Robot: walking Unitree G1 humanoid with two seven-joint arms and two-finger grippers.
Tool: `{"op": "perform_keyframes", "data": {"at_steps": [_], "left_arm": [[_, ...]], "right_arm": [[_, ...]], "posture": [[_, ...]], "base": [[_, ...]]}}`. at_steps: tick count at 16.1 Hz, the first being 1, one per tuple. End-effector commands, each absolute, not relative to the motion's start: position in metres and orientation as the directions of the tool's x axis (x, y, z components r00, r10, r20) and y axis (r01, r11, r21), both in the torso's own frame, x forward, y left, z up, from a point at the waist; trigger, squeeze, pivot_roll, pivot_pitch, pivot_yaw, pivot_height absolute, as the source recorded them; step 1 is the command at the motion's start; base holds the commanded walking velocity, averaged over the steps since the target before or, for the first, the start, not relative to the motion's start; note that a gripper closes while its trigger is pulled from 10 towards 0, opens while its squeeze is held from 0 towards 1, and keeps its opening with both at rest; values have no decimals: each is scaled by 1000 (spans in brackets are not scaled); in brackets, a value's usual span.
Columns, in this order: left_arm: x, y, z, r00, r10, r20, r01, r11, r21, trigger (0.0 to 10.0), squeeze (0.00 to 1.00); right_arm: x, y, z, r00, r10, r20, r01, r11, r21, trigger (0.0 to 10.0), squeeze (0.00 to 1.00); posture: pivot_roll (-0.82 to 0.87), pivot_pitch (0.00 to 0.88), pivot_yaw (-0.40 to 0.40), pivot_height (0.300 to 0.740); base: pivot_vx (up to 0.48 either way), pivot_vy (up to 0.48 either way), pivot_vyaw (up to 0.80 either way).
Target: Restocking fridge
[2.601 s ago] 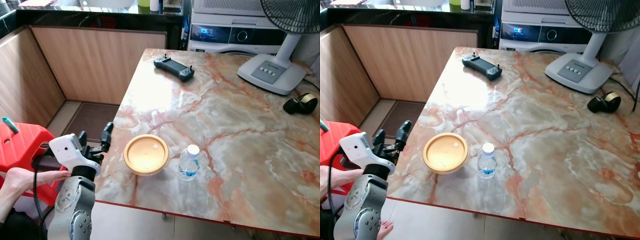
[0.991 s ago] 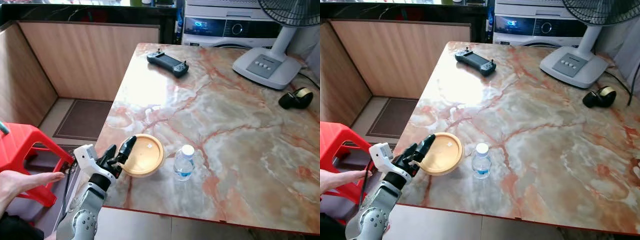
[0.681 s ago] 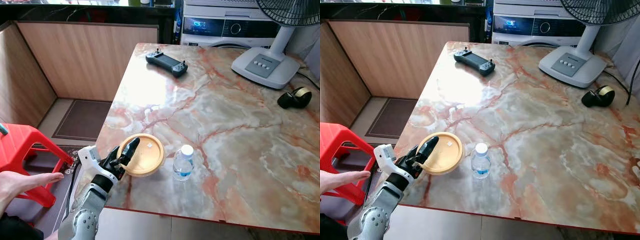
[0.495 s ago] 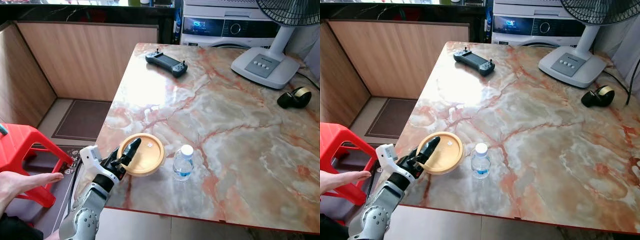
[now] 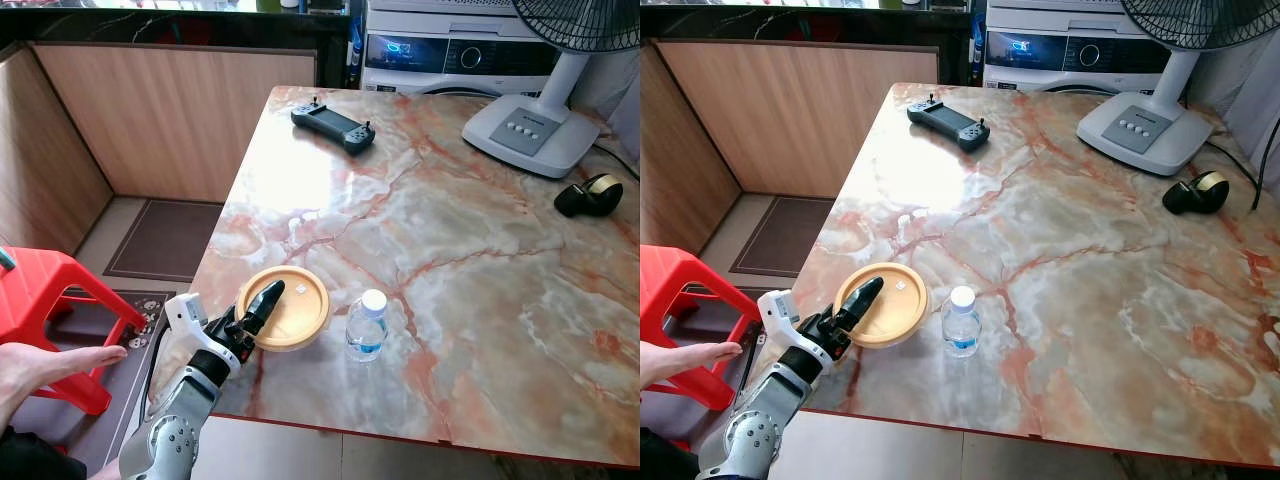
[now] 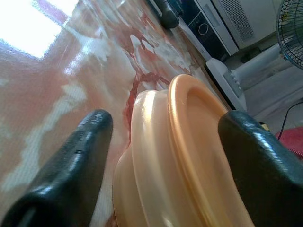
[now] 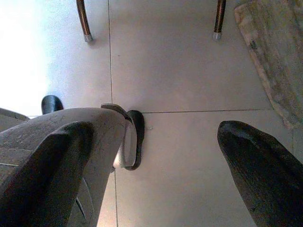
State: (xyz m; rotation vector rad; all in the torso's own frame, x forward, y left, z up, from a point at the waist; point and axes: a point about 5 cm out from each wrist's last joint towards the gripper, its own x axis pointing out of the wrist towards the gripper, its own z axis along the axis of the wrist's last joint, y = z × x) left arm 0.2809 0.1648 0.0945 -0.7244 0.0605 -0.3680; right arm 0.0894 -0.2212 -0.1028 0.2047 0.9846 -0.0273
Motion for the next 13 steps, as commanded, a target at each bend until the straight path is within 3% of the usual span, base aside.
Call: {"op": "perform_keyframes", "data": {"at_steps": [1, 13], "left_arm": [[281, 166, 91, 935, -350, 59, 297, 681, -669, 0, 0], [281, 174, 91, 944, -326, 53, 280, 703, -654, 0, 0]], "right_arm": [[85, -224, -103, 545, 64, -836, 110, 983, 147, 10000, 0], [84, -226, -103, 540, 65, -839, 102, 985, 141, 10000, 0]], "posture": [[95, 125, -63, 740], [88, 129, -69, 740]], "base": [[0, 0, 0], [0, 0, 0]]}}
